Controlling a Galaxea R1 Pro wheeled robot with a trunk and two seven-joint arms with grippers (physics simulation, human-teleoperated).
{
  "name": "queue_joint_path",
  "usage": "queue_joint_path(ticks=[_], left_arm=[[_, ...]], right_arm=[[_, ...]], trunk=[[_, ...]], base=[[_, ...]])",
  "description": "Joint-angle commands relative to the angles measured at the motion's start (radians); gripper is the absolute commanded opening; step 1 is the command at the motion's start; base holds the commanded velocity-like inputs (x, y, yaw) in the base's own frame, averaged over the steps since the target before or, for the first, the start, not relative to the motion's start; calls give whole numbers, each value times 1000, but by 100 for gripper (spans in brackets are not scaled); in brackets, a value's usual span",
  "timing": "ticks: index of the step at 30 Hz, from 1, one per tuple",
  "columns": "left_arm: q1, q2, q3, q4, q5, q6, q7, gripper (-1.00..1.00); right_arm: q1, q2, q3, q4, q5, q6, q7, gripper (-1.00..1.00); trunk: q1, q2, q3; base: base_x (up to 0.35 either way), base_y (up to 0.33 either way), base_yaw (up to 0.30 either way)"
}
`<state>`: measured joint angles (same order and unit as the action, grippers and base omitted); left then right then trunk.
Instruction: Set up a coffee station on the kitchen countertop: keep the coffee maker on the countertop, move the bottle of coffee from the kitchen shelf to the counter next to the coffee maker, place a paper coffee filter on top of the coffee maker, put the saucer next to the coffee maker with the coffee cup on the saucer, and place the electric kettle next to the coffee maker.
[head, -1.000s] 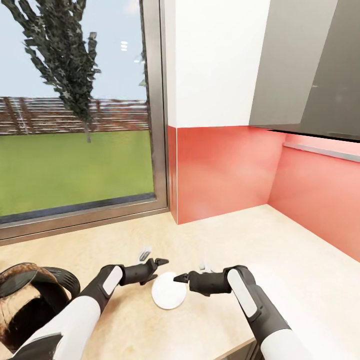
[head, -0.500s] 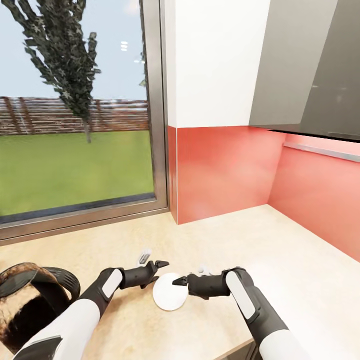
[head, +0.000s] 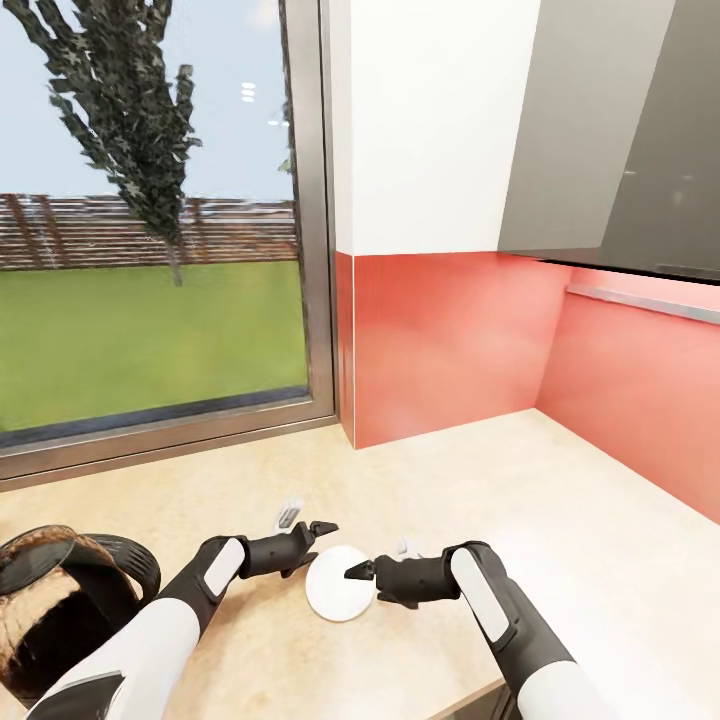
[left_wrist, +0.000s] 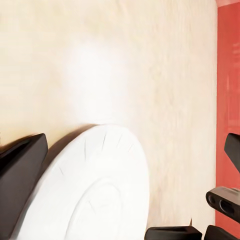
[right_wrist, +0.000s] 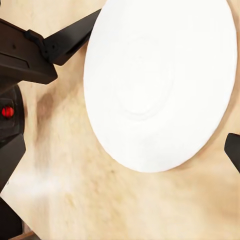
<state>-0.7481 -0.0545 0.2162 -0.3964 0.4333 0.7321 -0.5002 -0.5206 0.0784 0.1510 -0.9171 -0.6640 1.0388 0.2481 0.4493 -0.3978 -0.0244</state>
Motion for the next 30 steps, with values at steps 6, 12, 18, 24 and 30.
queue_joint_path(ticks=[6,12,18,24,30], left_arm=[[-1,-3,3,2,-16,4,2,100],[-1,-6,3,6,-16,4,0,100],[7,-7,3,7,-16,4,0,100],[21,-8,3,7,-16,4,0,100],[21,-17,3,6,-16,4,0,100]], right_arm=[[-1,3,-1,1,11,1,10,100],[-1,3,-2,2,13,-23,8,100],[-1,3,-2,3,16,-37,5,100],[-1,3,-2,5,18,-39,4,100],[-1,4,0,85,12,-74,5,100]], trunk=[[1,-2,-3],[1,-2,-3],[1,-2,-3],[1,-2,-3],[1,-2,-3]], base=[[0,0,0],[0,0,0],[0,0,0],[0,0,0],[0,0,0]])
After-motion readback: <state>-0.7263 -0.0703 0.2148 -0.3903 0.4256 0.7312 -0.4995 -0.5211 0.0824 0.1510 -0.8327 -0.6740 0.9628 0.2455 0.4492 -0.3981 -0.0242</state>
